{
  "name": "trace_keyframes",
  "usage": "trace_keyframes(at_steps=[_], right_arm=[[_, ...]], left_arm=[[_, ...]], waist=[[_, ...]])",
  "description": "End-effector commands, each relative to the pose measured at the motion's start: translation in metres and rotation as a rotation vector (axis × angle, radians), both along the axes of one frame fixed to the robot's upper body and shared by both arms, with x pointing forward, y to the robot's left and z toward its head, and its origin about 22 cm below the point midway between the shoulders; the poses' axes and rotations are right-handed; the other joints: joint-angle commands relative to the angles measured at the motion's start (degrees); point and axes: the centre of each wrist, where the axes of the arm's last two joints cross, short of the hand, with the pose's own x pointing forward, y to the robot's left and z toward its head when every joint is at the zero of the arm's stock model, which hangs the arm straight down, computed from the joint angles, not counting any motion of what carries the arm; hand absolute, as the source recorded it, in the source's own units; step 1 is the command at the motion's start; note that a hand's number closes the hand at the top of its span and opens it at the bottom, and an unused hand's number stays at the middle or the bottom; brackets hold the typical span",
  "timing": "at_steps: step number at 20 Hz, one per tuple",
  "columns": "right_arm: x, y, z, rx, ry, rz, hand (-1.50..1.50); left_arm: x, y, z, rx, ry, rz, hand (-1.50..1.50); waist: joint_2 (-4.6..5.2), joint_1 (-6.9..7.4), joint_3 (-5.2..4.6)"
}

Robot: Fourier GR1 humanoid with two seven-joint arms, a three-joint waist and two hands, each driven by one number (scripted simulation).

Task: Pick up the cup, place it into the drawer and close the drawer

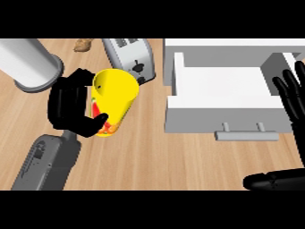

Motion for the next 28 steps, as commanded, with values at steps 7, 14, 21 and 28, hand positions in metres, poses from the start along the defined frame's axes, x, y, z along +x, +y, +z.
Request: trace_keyframes(at_steps=[7,14,21,28], right_arm=[[0.002,-0.009,0.002,-0.015,-0.003,0.002,-1.50],[0.004,-0.008,-0.007,-0.001,-0.004,-0.002,-1.50],[0.001,0.001,0.004,-0.010,-0.022,-0.006,-1.50],[0.001,-0.003,-0.015,-0.012,0.006,0.007,-1.50]], left_arm=[[0.035,-0.069,0.074,0.045,-0.032,-0.025,1.50],[0.064,-0.085,0.117,0.104,-0.020,-0.013,1.50],[0.074,-0.136,0.114,0.196,0.034,-0.025,1.50],[0.096,-0.155,0.125,0.208,0.073,0.011,1.50]], waist=[[0.14,-0.47,-0.01],[0.19,-0.58,-0.01],[0.26,-1.24,-0.01],[0.47,-1.90,0.00]])
